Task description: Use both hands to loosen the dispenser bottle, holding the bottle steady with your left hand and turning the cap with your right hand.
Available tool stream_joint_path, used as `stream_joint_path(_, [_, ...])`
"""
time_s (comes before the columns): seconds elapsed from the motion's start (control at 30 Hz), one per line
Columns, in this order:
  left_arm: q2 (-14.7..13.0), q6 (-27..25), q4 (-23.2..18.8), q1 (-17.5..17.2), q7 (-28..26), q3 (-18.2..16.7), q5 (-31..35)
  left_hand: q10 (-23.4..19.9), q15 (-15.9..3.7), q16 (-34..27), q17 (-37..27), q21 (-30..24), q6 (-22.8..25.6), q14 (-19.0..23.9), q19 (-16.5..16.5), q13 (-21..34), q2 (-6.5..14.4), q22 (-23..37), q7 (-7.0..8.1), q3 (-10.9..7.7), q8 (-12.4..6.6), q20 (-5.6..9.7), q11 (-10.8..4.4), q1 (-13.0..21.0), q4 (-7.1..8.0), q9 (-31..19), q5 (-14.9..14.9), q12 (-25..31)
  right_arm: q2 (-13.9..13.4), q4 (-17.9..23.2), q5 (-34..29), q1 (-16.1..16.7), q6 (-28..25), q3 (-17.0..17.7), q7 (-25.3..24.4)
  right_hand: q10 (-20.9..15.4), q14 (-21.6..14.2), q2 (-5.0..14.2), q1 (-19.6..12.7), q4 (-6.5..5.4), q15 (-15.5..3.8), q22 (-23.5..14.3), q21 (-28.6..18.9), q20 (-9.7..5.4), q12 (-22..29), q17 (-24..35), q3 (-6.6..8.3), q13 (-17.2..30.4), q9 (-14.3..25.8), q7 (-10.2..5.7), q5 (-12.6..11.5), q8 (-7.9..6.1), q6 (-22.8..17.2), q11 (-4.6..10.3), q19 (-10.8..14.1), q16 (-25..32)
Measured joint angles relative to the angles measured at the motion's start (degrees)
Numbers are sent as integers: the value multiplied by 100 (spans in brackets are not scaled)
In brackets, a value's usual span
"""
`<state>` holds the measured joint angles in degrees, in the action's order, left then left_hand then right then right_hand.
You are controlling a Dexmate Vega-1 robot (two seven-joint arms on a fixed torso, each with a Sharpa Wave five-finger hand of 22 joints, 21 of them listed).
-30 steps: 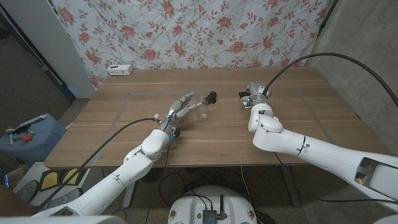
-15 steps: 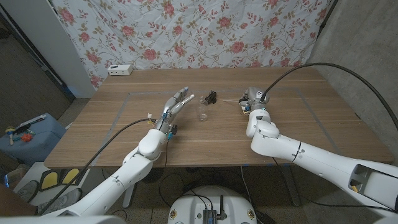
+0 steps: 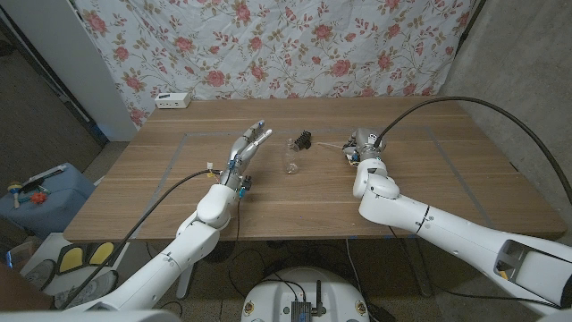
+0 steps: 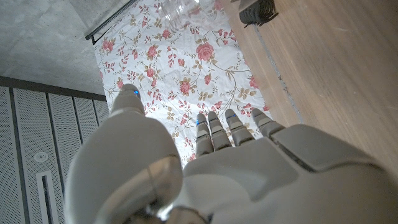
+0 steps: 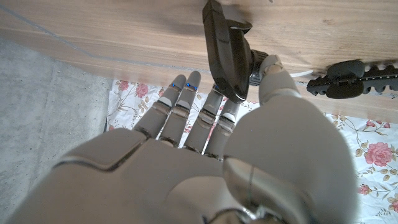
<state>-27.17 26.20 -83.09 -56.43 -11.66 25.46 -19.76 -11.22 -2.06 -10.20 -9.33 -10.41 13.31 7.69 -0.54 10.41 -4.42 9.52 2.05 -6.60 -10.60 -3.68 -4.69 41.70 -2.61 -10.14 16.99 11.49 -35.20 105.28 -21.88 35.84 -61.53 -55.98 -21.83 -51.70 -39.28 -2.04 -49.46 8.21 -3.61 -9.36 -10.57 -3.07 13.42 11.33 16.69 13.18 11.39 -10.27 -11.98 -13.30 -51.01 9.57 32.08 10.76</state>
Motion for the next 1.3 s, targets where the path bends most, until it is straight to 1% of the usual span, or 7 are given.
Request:
stream_joint_path(0.27, [26,15,99,92,71,-12,-31,0,0,0,0,0,0,0,0,0,31,0,0,24,0,0,0,-30,24,0,47,0,18,-17,91,19,64,104,108,729,485,-173,446,-131,29,0,23,25,-242,0,-131,-15,22,115,0,226,675,-192,-191,-40])
stream_joint_path(0.5, [54,14,203,193,141,-9,-61,0,0,0,0,0,0,0,0,0,53,0,-1,24,0,0,0,-53,24,0,47,0,-21,73,218,54,175,233,215,1256,944,-317,801,-239,73,0,23,26,-285,0,-240,-42,22,179,-41,269,1104,-371,-412,-62])
stream_joint_path(0.57, [67,14,250,231,181,4,-80,0,0,0,-1,0,0,0,0,0,54,0,0,24,0,0,0,-54,24,0,46,0,-49,119,270,89,244,302,224,1422,1049,-345,932,-281,95,0,23,55,-305,0,-281,-59,22,210,-48,270,1241,-475,-466,-62])
stream_joint_path(0.73, [85,14,343,310,263,26,-113,1,0,0,-1,0,0,0,-1,0,78,0,0,10,1,2,0,-73,43,0,46,0,-115,219,405,200,518,493,217,1728,1304,-354,1213,-377,87,0,23,25,-328,-1,-378,-90,22,232,-88,271,1516,-560,-557,-62])
stream_joint_path(0.93, [110,36,457,396,335,37,-142,1,-17,26,-1,0,0,-23,-50,0,213,19,0,-1,1,155,0,-90,81,0,46,0,-186,319,666,396,979,835,158,2219,1786,-294,1621,-515,113,-13,23,52,-327,-1,-516,-144,5,261,-117,304,1913,-701,-853,-62])
stream_joint_path(1.1, [130,94,560,452,374,35,-170,1,-29,26,-16,0,0,-73,-50,1,341,24,0,4,1,217,0,-157,123,0,46,0,-204,354,900,496,1346,1019,88,2410,1976,-255,1761,-556,121,4,23,55,-327,-16,-556,-147,5,272,-117,303,2137,-731,-936,-62])
stream_joint_path(1.3, [162,238,746,544,537,7,-308,1,1,26,-16,0,-1,-104,-50,1,461,23,0,-17,1,217,0,-232,191,0,46,0,-183,372,1171,737,1787,1447,-16,2637,2203,-230,1932,-627,128,3,23,60,-327,-15,-628,-174,-12,232,-117,303,2322,-794,-1002,-62])
